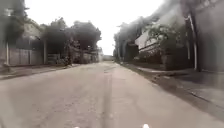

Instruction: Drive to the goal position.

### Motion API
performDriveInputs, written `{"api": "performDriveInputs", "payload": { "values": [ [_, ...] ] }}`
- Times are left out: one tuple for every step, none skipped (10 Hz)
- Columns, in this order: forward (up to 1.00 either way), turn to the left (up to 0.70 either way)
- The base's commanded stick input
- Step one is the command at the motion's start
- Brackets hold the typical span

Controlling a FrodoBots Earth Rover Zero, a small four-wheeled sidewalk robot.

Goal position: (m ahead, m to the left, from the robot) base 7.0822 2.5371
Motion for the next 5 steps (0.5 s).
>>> {"api": "performDriveInputs", "payload": {
  "values": [
    [0.85, -0.31],
    [0.85, -0.34],
    [0.85, -0.12],
    [0.85, 0.02],
    [0.85, 0.0]
  ]
}}
